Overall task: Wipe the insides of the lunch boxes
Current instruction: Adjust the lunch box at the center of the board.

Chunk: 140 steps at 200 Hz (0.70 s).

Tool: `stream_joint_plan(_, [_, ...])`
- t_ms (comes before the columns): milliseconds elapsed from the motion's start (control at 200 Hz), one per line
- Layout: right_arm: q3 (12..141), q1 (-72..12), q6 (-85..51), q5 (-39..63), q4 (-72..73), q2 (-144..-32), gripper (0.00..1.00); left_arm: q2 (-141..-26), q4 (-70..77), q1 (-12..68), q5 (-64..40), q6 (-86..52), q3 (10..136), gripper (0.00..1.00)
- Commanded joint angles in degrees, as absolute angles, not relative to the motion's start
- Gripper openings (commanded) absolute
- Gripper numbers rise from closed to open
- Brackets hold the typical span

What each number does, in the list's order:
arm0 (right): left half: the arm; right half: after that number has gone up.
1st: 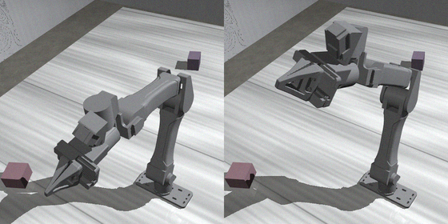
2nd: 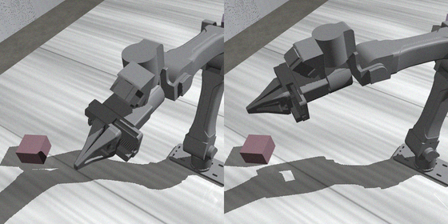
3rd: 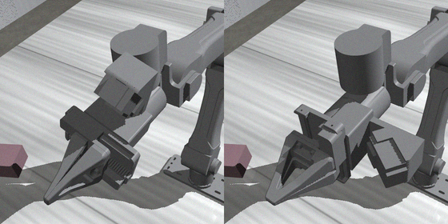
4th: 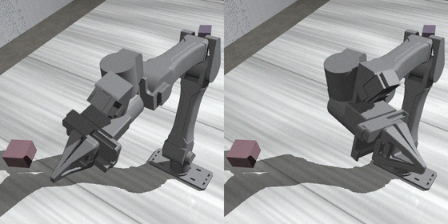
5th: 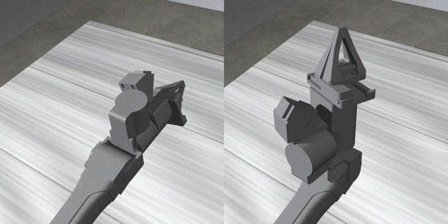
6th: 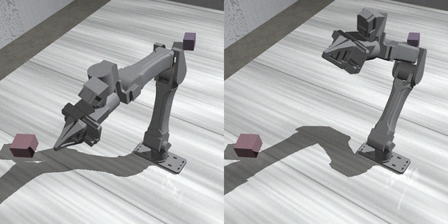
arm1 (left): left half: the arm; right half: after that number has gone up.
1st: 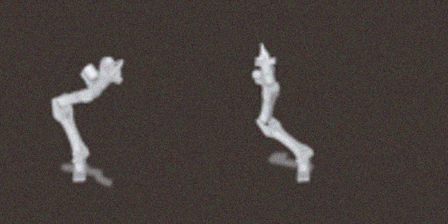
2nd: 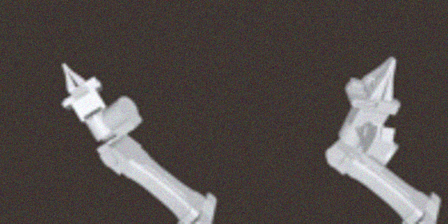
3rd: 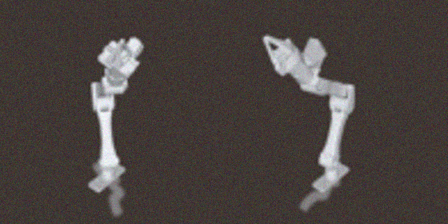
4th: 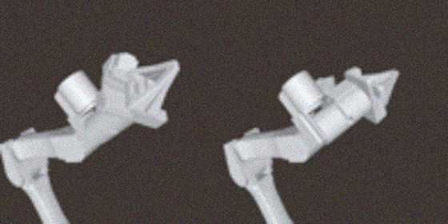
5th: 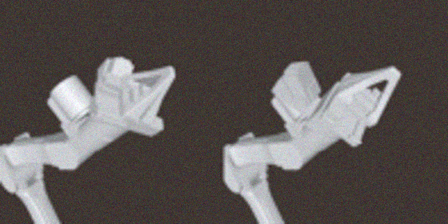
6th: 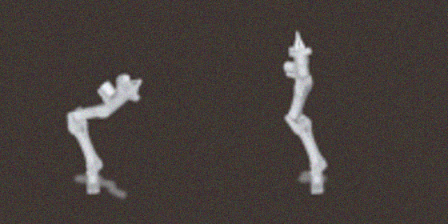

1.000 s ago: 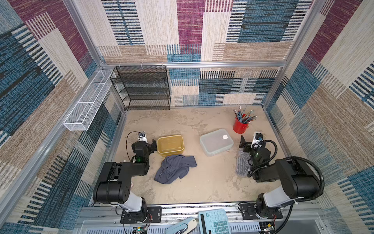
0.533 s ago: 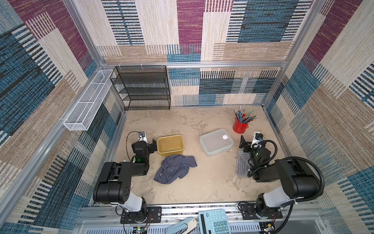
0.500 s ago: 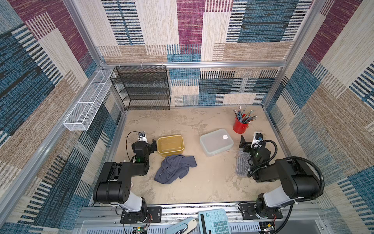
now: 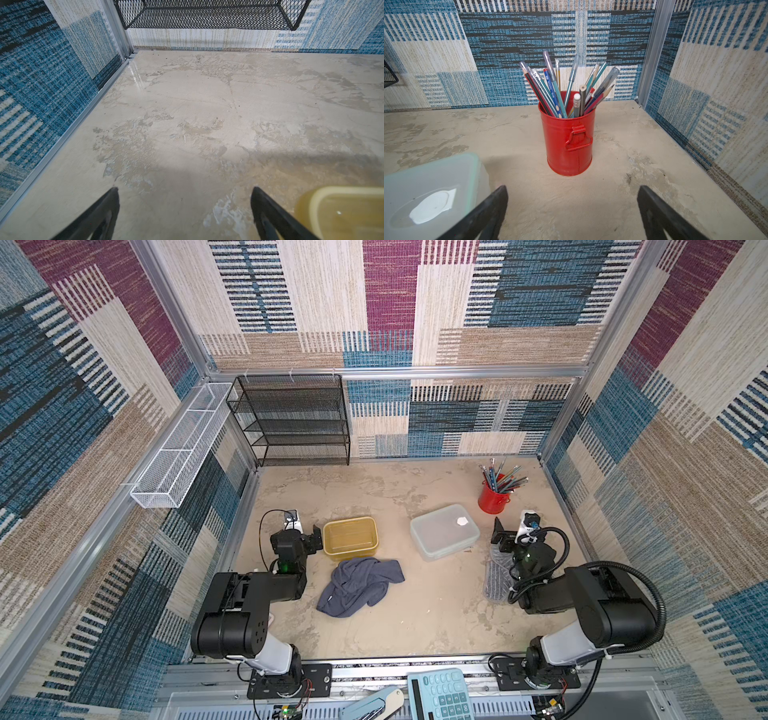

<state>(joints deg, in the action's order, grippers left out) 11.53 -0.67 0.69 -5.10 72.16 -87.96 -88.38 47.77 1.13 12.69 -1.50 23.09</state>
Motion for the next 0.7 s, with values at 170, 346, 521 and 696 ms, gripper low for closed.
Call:
stream_joint_plan(170, [14.23,-0.76,0.23,-5.72,67.89,-84.83,0.98,-87.08,46.83,0.4,12.03,-1.49,24.11,1.0])
stream_joint_plan(346, [21.8,-0.7,-6.11,-5.22,44.95,-75.86,0.98,-76.14,33.04,0.4,16.0,-2.82,26.83,1.0])
stream_joint_plan(521, [22.74,-0.74,-16.31,3.24,39.41,-68.91,0.98,-63.67,21.45,0.65,14.38,-11.24,31.18,0.99])
stream_joint_plan(696, [24.45,-0.7,-23.37,11.91,39.23,-69.79,0.98,-58.41,15.52,7.98,13.51,-14.56,36.15,0.94])
